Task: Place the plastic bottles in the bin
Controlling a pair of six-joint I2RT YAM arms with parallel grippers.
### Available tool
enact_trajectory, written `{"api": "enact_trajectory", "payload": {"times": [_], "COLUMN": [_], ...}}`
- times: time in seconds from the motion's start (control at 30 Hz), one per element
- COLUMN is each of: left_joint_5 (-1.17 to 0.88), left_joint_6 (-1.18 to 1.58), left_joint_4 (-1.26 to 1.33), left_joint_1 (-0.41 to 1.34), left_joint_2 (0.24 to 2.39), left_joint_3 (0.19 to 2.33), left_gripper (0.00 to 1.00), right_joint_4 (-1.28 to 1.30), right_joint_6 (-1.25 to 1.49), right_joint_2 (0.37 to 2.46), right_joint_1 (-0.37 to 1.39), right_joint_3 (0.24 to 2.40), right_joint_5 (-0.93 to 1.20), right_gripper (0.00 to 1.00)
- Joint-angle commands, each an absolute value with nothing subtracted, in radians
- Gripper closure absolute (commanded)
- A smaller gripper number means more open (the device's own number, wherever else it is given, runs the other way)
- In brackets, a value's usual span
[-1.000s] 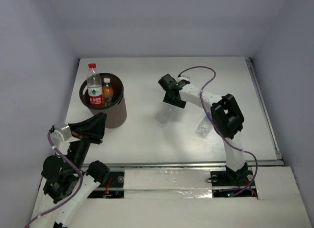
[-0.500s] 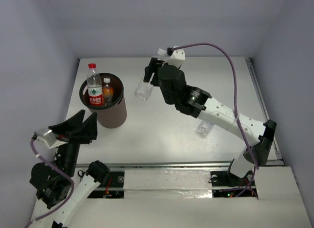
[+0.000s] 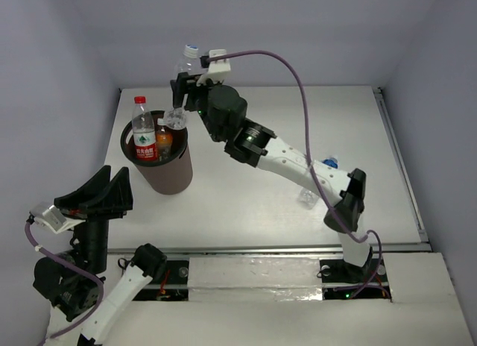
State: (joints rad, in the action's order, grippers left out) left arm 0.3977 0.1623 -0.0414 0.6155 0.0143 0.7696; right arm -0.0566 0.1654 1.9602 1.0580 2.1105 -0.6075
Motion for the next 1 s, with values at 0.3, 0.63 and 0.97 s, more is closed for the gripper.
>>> {"api": "enact_trajectory", "payload": {"times": [0.3,0.63,0.97], "left_joint_5": [0.396,0.382,0.362], "left_joint_6": [0.153,0.164,0.156], "left_joint_4": [0.012,0.023,0.026], "left_joint_1": [0.621,0.621,0.621], "left_joint_2": [0.038,0.057,0.086], "left_joint_3": [0.787,0.765,0.785], "left_gripper": [0.46,0.46,0.46], "right_joint_4": [-0.155,-0.173,-0.170], "right_joint_6": [-0.026,-0.069,-0.038], "right_joint_2": [2.149,2.218,2.185], "right_joint_1": [1.077,1.124,1.124], "right_joint_3": [2.244,2.200,2.172], "right_joint_5": [-0.491,-0.520,-0.557], "right_gripper": [0.35,0.28,0.06]}}
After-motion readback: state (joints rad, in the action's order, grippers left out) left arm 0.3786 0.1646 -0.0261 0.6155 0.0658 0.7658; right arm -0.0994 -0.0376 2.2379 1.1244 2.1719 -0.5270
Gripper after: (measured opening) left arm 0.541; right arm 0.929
